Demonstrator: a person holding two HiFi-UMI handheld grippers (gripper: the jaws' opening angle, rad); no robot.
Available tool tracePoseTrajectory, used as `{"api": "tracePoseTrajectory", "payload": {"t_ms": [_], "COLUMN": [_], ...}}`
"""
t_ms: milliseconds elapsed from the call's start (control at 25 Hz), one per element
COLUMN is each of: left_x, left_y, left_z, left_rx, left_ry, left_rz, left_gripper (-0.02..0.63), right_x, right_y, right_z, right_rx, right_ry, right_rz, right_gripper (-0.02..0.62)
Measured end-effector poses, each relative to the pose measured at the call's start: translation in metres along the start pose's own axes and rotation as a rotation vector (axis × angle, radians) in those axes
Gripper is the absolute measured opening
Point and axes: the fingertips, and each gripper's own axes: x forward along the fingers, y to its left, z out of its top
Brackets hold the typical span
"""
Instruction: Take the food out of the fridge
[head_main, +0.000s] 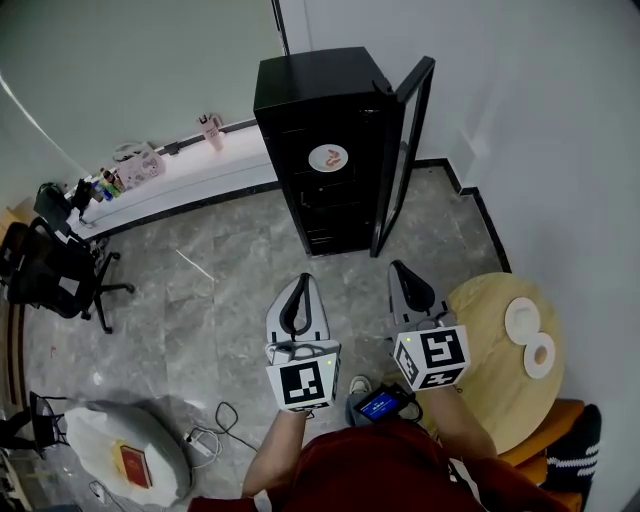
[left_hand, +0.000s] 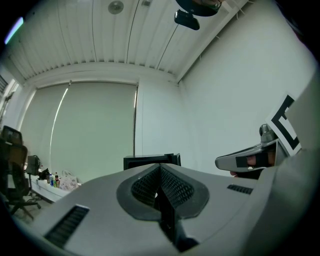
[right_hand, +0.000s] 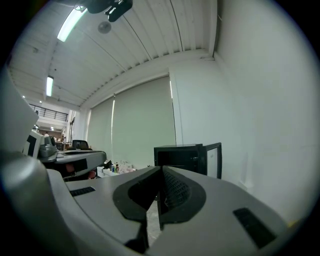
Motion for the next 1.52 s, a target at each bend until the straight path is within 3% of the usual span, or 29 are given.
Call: {"api": "tracePoseTrajectory", "payload": {"t_ms": [240,400,560,720,920,1520], "left_x": [0.040,0.056,0.067,0.084,0.109,0.182], "left_y": [-0.009,-0.007,0.002,0.010,0.031,0.120], "left_z": [-0.005,-0.004,-0.012,-0.009,-0.010,-0.022], "left_rx": [0.030,-0.005,0.045,-0.011,-0.035,-0.044], "left_ry": [0.015,-0.007,0.057,0.001,-0.033,-0.018], "left_rz": [-0.007,0.015,0.007,-0.004,-0.031,-0.077], "left_gripper": [0.012,0.012,0.012,0.012,0.012,0.012], "right_x": [0.027,0.040,0.054,0.069,0.099,0.209], "right_y": [-0.033,-0.041,-0.042,-0.042,-0.033,0.002], "right_z": [0.001,-0.001,0.001,0.003,0.006,0.020], "right_rx": [0.021,0.027,0.026,0.020,0.008,-0.029], "right_ry": [-0.001,0.006,0.003,0.005,0.004,0.022], "right_rz": [-0.004,0.001,0.002,-0.008,-0.037,-0.073], "right_gripper": [0.023,0.023,0.023,0.023,0.023,0.023]}}
